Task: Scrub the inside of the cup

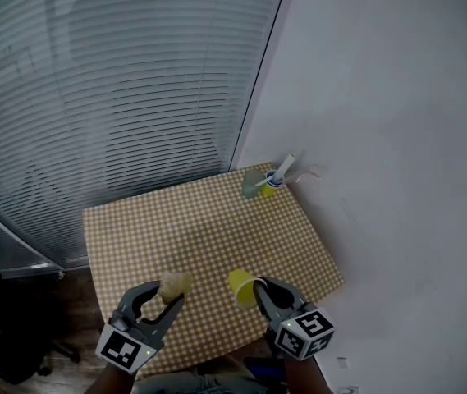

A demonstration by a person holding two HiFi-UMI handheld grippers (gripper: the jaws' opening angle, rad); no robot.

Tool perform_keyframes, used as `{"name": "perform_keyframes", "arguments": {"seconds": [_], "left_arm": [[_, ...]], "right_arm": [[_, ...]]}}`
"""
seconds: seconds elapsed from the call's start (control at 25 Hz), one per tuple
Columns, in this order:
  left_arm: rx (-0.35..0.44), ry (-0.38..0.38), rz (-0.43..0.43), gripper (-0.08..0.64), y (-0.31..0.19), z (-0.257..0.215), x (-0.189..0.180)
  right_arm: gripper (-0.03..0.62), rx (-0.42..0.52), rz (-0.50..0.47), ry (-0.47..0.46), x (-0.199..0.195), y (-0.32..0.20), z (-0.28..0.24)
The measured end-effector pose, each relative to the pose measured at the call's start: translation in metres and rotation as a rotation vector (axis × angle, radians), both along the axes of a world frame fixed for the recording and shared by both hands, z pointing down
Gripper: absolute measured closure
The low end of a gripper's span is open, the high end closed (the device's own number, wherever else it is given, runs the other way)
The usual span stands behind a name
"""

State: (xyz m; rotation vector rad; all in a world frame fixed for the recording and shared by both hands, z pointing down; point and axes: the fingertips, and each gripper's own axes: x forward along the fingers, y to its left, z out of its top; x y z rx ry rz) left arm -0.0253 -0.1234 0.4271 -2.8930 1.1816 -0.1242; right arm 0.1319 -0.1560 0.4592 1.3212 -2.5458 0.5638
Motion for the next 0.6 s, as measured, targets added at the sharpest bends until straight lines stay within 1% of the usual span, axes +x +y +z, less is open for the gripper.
{"name": "perform_keyframes", "arguments": {"seconds": [0.12, 0.36, 0.6], "left_arm": [[0.003, -0.009, 0.005, 0.423, 0.0004, 0.0012, 0.0014], [-0.006, 0.000, 0.001, 0.422, -0.0005, 0.0027, 0.0010], [-0.013, -0.014, 0.001, 0.423, -0.0003, 0.0059, 0.0009]], "right_arm": [[0.566, 0.000, 0.000, -0.001, 0.0014, 0.0007, 0.0003], [0.566, 0.003, 0.006, -0.002, 0.0032, 0.0010, 0.0008], [0.566, 0.006, 0.006, -0.001, 0.0027, 0.0006, 0.0008]]}}
